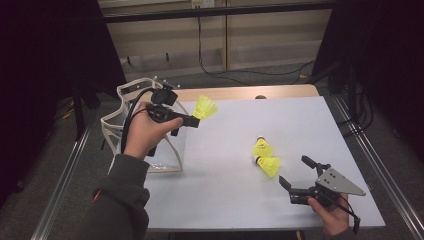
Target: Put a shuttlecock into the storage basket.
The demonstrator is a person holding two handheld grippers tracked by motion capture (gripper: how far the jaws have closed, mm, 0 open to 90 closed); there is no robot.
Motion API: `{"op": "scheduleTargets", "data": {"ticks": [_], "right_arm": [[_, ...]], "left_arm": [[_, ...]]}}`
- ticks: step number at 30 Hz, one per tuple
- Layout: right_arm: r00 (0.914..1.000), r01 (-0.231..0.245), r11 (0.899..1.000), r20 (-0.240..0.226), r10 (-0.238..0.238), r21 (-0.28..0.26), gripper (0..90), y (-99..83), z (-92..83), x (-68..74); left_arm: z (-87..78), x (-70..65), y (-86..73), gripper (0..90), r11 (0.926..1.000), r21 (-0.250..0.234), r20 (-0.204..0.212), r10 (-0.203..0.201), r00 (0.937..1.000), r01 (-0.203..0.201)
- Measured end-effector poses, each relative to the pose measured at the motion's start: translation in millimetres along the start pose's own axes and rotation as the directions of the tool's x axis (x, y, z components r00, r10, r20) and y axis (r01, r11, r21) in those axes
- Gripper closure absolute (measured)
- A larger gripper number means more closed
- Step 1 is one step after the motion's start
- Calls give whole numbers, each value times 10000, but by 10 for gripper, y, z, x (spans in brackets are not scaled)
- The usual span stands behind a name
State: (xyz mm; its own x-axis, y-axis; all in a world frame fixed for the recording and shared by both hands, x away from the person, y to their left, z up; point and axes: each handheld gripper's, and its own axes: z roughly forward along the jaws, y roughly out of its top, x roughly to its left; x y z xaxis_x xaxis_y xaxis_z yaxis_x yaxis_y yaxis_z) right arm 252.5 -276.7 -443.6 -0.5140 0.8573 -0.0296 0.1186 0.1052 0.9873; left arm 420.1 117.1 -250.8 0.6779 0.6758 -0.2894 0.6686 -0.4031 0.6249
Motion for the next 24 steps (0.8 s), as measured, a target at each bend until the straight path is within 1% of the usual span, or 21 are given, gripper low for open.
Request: {"op": "scheduleTargets", "data": {"ticks": [2, 4, 5, 8, 9, 11, 12, 14, 21, 24], "right_arm": [[10000, 0, 10000, -2, 0, 2, 25, 0, -1, 0], [10000, -14, 10000, -16, 14, 1, 25, -2, 0, -1], [10000, -29, 10000, -14, 29, 18, 26, -2, 0, 0], [10000, 1, 10000, -18, -1, -3, 26, -2, 2, -1], [10000, 0, 10000, -11, 0, 16, 26, -2, 2, -1], [10000, -6, 10000, -16, 6, 11, 26, -2, 3, 0], [10000, -12, 10000, -17, 12, 11, 26, -2, 4, 0], [10000, -30, 10000, -2, 30, 30, 26, -3, 2, 0], [10000, -26, 10000, 4, 26, 31, 26, -2, 0, -2], [10000, -11, 10000, -11, 11, -7, 25, -1, 0, -5]], "left_arm": [[-4, -4, 8, 650, 10000, -38, -17, -53, 10000, 53], [-19, 3, 20, 650, 10000, -34, -4, -7, 10000, 7], [-26, 3, 26, 650, 9999, -108, -3, -77, 10000, 77], [-43, 11, 43, 650, 9998, -163, -50, -110, 9999, 109], [-49, 16, 49, 650, 9999, -123, -52, -50, 10000, 49], [-51, 14, 58, 650, 9999, -139, -125, -74, 9999, 72], [-51, 12, 61, 650, 9996, -219, -135, -156, 9998, 153], [-64, 25, 72, 650, 9998, -178, -160, -87, 9998, 84], [-79, 41, 93, 650, 9995, -263, -280, -184, 9994, 177], [-102, 57, 107, 650, 9995, -264, -406, -186, 9990, 176]]}}
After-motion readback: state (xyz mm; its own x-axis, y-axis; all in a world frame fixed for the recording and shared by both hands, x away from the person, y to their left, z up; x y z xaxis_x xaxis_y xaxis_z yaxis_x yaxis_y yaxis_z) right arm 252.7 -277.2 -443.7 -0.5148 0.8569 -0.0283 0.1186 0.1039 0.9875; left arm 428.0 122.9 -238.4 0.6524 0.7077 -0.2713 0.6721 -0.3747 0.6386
